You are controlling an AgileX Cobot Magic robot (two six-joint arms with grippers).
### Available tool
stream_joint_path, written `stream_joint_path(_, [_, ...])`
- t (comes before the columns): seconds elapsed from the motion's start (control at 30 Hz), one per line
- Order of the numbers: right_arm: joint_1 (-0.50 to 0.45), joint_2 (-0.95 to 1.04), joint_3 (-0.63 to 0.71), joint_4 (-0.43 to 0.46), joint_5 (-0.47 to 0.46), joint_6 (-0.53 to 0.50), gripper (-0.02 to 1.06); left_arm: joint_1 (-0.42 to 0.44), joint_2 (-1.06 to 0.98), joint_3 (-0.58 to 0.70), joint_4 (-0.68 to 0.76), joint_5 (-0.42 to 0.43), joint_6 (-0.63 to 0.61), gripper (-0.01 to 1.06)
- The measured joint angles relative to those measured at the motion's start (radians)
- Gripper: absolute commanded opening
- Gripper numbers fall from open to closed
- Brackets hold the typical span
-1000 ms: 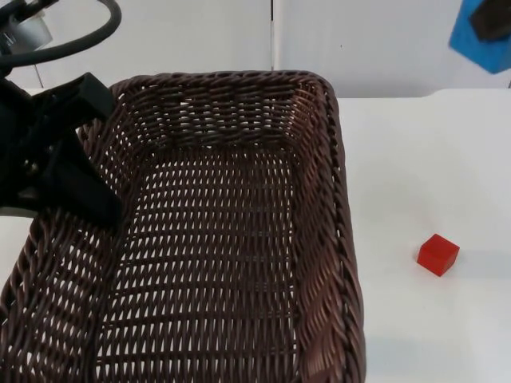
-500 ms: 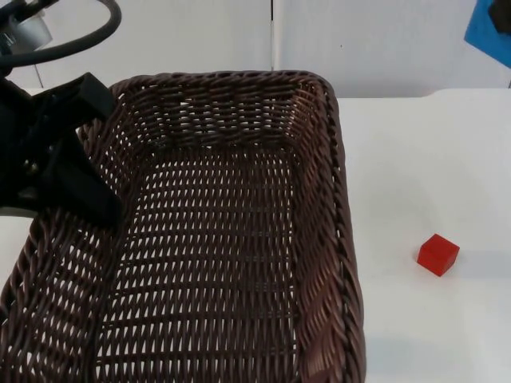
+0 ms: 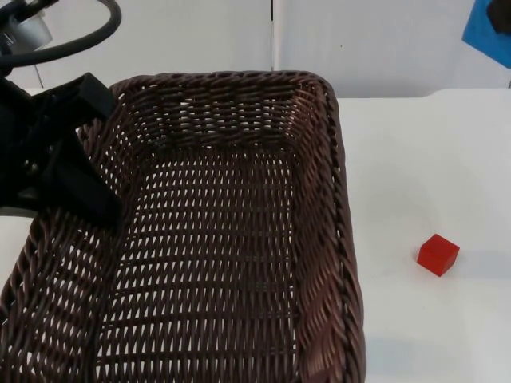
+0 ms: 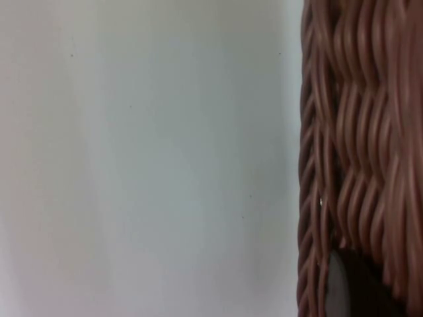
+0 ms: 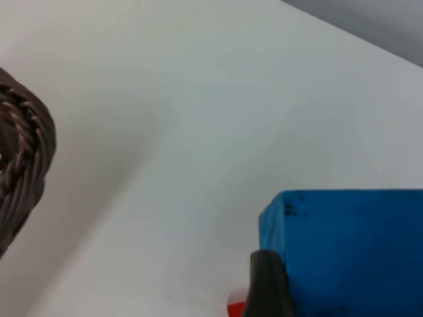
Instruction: Pick up the basket with the left hand and place the largest block into the basket with the right hand.
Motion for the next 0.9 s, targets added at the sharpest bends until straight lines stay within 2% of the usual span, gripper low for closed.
stream_joint_path(0.23, [0.072,0.0,0.0,0.011,-0.012,-0.032,0.0,0.0,0.0,0.0,0.0,0.0,0.0,0.0])
stream_joint_path(0.43, [0.218,0.0,0.0,0.017,-0.067,-0.04,0.0,0.0,0.0,0.0,0.0,0.0,0.0,0.0])
stream_joint_path(0.57, [0.282,0.025,-0.005,0.017,-0.068,-0.04,0.0,0.0,0.0,0.0,0.0,0.0,0.0,0.0])
stream_joint_path(0.7, [0.355,0.086,-0.056,0.02,-0.06,-0.04,0.0,0.0,0.0,0.0,0.0,0.0,0.0,0.0])
stream_joint_path(0.9, [0.412,0.135,-0.112,0.024,-0.062,-0.038,0.0,0.0,0.0,0.0,0.0,0.0,0.0,0.0])
